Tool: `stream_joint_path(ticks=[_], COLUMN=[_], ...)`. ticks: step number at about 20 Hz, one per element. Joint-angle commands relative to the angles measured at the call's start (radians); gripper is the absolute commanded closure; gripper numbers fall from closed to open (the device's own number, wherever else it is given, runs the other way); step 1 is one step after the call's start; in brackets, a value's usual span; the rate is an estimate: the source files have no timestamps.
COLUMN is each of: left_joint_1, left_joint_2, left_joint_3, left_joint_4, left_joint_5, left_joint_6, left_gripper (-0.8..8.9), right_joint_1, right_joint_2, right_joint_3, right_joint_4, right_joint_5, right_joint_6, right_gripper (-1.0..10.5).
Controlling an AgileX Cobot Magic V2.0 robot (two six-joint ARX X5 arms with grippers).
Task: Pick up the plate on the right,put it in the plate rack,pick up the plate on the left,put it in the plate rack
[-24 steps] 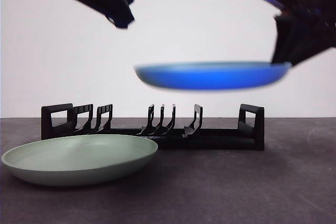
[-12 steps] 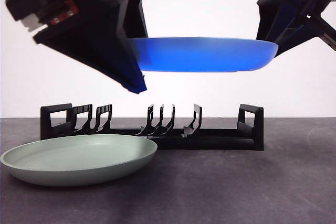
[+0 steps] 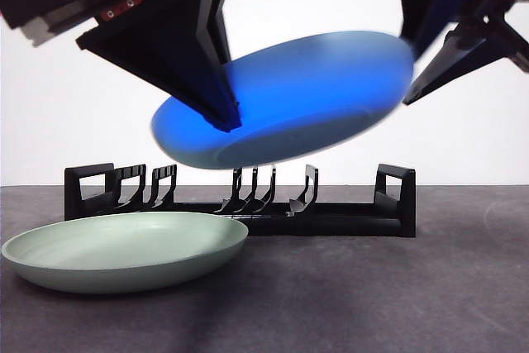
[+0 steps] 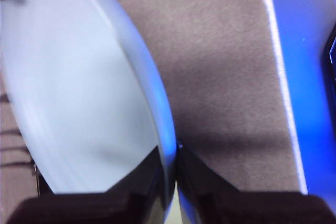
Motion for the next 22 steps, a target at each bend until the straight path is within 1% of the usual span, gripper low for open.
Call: stream_joint_path(ticks=[1, 3, 4, 5, 6, 8, 9, 10, 11, 14, 16, 17, 19, 22], left_joint_1=[0.005, 0.017, 0.028, 0.045, 0.072, 0.146, 0.192, 0.250, 0.302, 0.485, 0.615, 0.687, 0.804, 0.904], left_joint_2=[0.002, -0.003, -0.004, -0.004, -0.004, -0.005, -0.005, -0.005, -0.005, -0.005, -0.005, -0.004, -0.002, 0.015], left_joint_3=[0.000, 0.002, 0.002, 0.003, 0.008, 0.025, 0.037, 0.055, 0.073, 0.145, 0.191, 0.203, 0.203, 0.203], left_joint_4=[0.057, 0.127, 0.164, 0.191, 0.208, 0.222, 0.222, 0.222, 0.222, 0.223, 0.237, 0.269, 0.334, 0.350], left_joint_5=[-0.012, -0.036, -0.071, -0.103, -0.114, -0.108, -0.090, -0.038, 0.021, 0.272, 0.481, 0.614, 0.796, 0.830], left_joint_6=[-0.143, -0.246, -0.296, -0.349, -0.401, -0.472, -0.491, -0.507, -0.514, -0.576, -0.647, -0.702, -0.787, -0.797], left_gripper=[8.22, 8.23, 8.22, 8.23, 8.23, 8.23, 8.23, 8.23, 8.23, 8.23, 8.23, 8.23, 8.23, 8.23], right_joint_1=[-0.032, -0.060, -0.072, -0.081, -0.082, -0.082, -0.082, -0.082, -0.082, -0.082, -0.082, -0.082, -0.082, -0.082], right_joint_2=[-0.036, -0.087, -0.117, -0.148, -0.180, -0.229, -0.243, -0.253, -0.254, -0.249, -0.244, -0.243, -0.241, -0.240], right_joint_3=[0.023, 0.023, 0.023, 0.023, 0.023, 0.023, 0.023, 0.023, 0.023, 0.023, 0.023, 0.023, 0.023, 0.023], right_joint_4=[0.038, 0.130, 0.179, 0.228, 0.269, 0.304, 0.309, 0.309, 0.308, 0.299, 0.298, 0.298, 0.298, 0.299], right_joint_5=[0.000, 0.001, 0.006, 0.031, 0.084, 0.188, 0.220, 0.241, 0.240, 0.241, 0.254, 0.267, 0.266, 0.266], right_joint_6=[-0.014, 0.010, 0.016, 0.029, 0.030, 0.029, 0.029, 0.029, 0.029, 0.025, 0.025, 0.025, 0.026, 0.026], right_gripper=[6.3, 6.3, 6.3, 6.3, 6.3, 6.3, 6.3, 6.3, 6.3, 6.3, 6.3, 6.3, 6.3, 6.4])
